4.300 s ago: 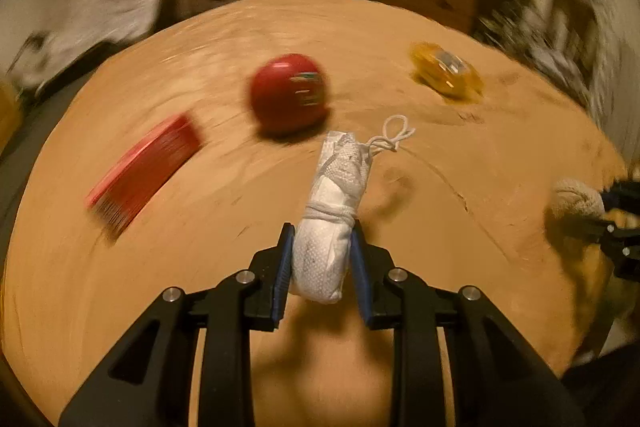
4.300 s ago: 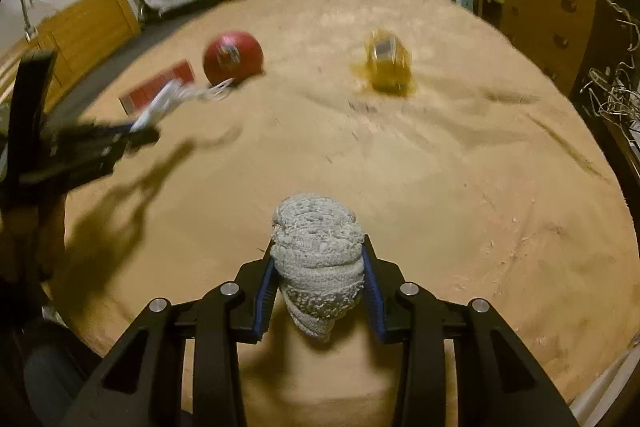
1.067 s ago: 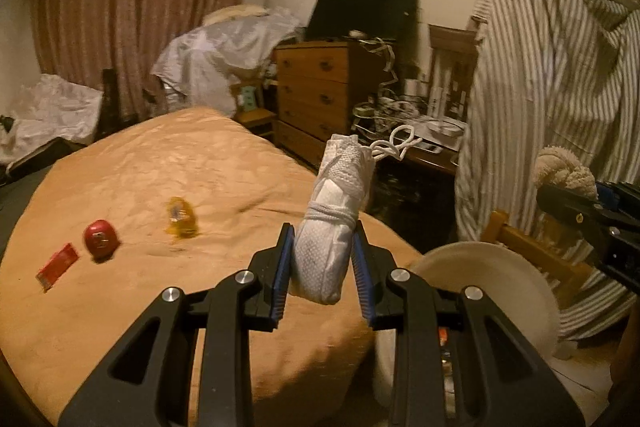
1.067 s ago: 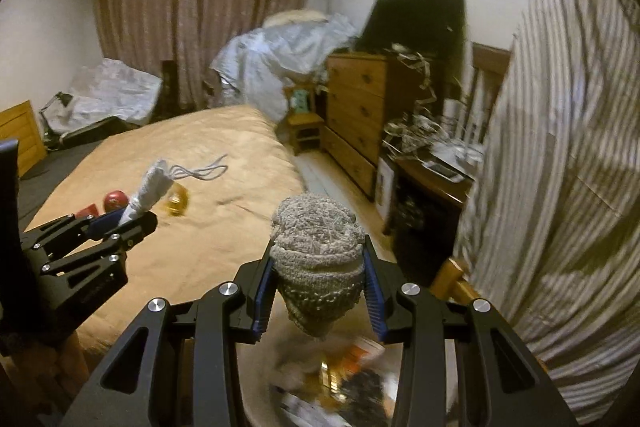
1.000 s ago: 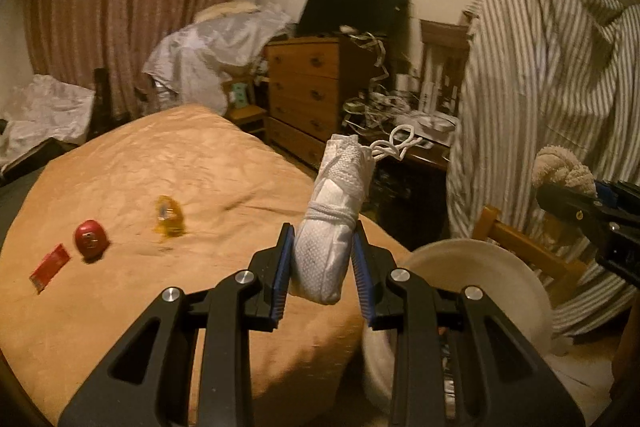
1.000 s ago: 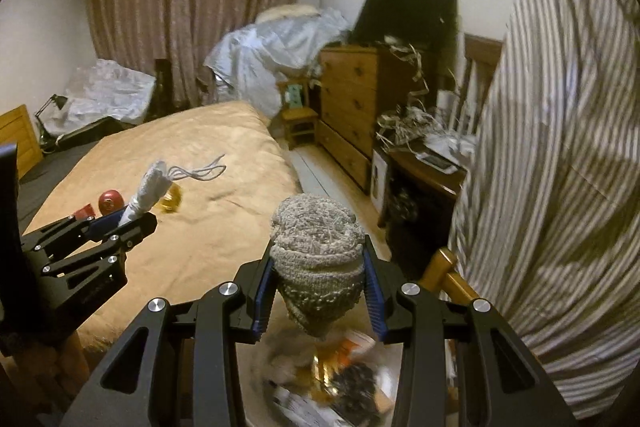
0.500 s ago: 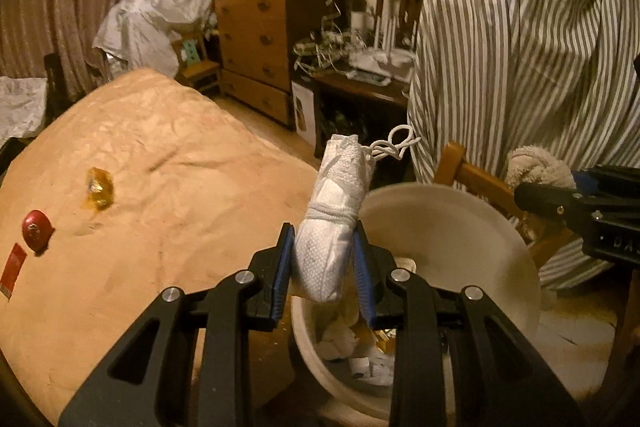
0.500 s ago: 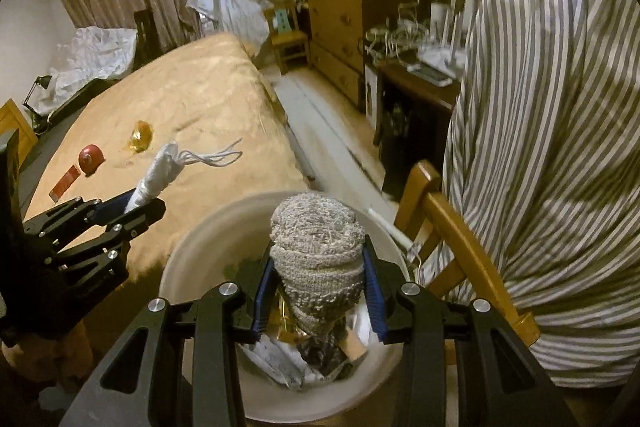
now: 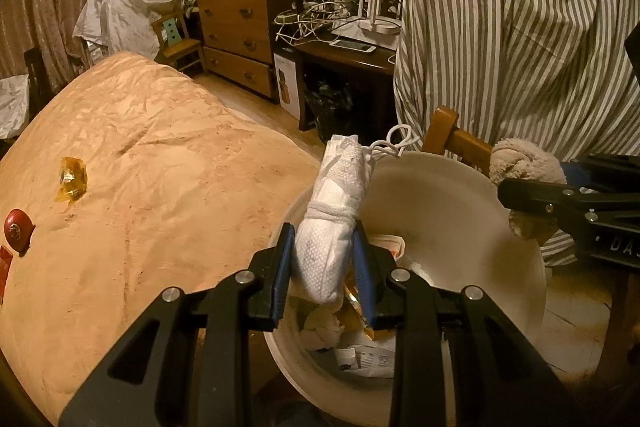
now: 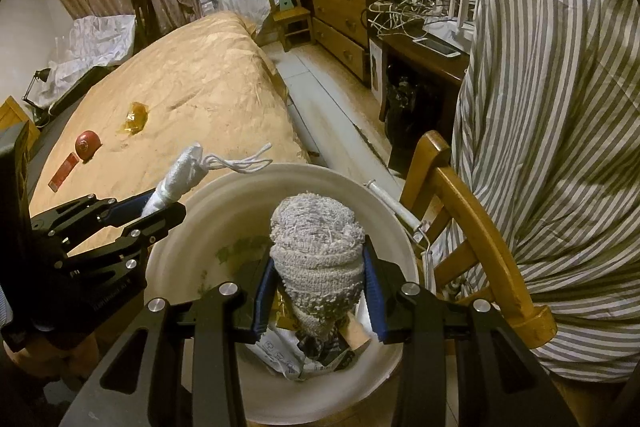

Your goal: Collect trash

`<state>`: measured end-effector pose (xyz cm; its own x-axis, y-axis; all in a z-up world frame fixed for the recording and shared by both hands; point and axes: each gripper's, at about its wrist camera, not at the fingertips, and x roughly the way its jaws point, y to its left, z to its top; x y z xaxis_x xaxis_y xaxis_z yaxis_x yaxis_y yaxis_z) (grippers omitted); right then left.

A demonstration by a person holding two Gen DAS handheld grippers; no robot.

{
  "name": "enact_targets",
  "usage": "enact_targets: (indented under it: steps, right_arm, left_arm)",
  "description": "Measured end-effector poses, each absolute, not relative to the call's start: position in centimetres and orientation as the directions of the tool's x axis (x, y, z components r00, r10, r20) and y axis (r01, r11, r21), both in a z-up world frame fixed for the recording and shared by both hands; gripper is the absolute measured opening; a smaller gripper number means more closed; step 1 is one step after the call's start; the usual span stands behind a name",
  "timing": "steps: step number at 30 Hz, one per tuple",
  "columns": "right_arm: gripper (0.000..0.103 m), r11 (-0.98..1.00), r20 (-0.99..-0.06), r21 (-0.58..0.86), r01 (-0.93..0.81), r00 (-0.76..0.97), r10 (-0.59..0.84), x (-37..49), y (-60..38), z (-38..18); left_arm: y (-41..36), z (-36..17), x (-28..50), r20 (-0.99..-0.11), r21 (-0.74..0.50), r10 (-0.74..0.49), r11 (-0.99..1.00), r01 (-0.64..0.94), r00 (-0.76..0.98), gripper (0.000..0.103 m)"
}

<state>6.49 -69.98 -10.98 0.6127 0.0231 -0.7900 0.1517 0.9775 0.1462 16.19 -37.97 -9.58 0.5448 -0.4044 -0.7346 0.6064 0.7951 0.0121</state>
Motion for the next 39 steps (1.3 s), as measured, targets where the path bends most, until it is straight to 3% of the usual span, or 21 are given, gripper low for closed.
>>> enact_targets:
  steps: [29, 31, 32, 33, 39]
  right_arm:
    - [0.041, 0.976, -0.791, 0.154, 0.151, 0.612, 0.030, 6.81, -70.02, -11.32]
    - [0.046, 0.976, -0.789, 0.155, 0.154, 0.614, 0.029, 6.97, -70.01, -11.29]
    - [0.048, 0.975, -0.788, 0.157, 0.154, 0.615, 0.030, 6.88, -70.01, -11.34]
    - [0.049, 0.975, -0.787, 0.160, 0.155, 0.617, 0.031, 6.90, -70.01, -11.33]
    - [0.050, 0.973, -0.777, 0.170, 0.153, 0.629, 0.037, 6.50, -70.09, -11.34]
  left_arm:
    - [-38.36, -9.84, 16.38, -0.739, 0.008, -0.403, 0.796, 0.605, 0.540, 0.029]
    - [-38.46, -10.05, 16.43, -0.745, 0.008, -0.398, 0.797, 0.604, 0.535, 0.041]
    - [-38.43, -10.05, 16.43, -0.743, 0.013, -0.394, 0.800, 0.600, 0.541, 0.054]
    - [-38.40, -10.07, 16.47, -0.738, 0.020, -0.390, 0.804, 0.595, 0.551, 0.060]
    - [-38.24, -10.21, 16.57, -0.740, 0.015, -0.388, 0.806, 0.592, 0.548, 0.061]
